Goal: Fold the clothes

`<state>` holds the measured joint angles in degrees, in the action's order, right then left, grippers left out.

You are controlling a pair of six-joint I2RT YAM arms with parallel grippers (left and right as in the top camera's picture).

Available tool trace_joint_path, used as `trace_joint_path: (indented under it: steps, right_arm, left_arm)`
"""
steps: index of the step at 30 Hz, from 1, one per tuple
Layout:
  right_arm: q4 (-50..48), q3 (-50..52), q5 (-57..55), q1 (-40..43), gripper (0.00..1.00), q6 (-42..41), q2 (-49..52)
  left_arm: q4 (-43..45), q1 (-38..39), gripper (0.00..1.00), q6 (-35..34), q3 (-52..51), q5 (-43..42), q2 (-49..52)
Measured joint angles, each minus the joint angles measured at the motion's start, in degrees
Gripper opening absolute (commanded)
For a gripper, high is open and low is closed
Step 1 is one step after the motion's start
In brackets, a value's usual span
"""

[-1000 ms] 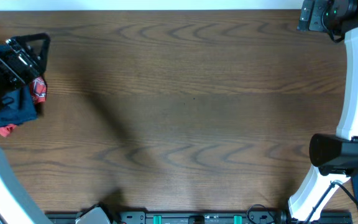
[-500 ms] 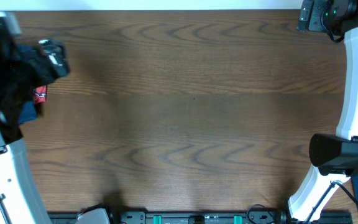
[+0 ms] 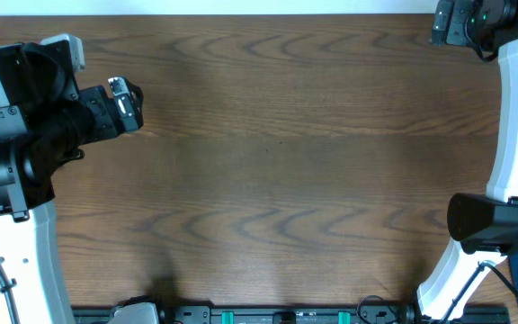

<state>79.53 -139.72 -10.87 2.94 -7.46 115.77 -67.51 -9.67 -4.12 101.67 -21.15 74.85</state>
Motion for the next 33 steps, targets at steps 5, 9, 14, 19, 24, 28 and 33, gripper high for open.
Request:
trace_joint_path:
  steps: [5,9,14,19,24,28,33]
  right_arm:
    - [0.0,0.0,0.0,0.0,0.99,-0.02,0.0]
    - [0.0,0.0,0.0,0.0,0.99,-0.02,0.0]
    - [0.02,0.0,0.0,0.0,0.99,0.0,0.0]
    - [0.02,0.0,0.0,0.0,0.99,-0.02,0.0]
    - [0.0,0.0,0.0,0.0,0.99,-0.02,0.0]
    - [0.0,0.0,0.0,0.0,0.99,0.0,0.0]
    - [0.0,0.0,0.02,0.0,0.99,-0.02,0.0]
  left_arm:
    - [7.23,0.0,0.98,-1.55,-0.02,-1.44,0.0]
    - [11.85,0.0,0.98,-3.43,-0.02,-1.9,0.0]
    - [14.53,0.0,0.98,-6.01,-0.02,-2.29,0.07]
    - [22.12,1.44,0.98,-10.36,-0.02,-2.47,1.99]
    - [28.7,7.72,0.98,-12.61,-0.02,-1.88,5.51]
    - [30.75,13.38,0.98,-13.11,-0.57,0.7,6.91]
    - [30.58,17.14,0.98,-13.73,-2.75,2.71,6.27]
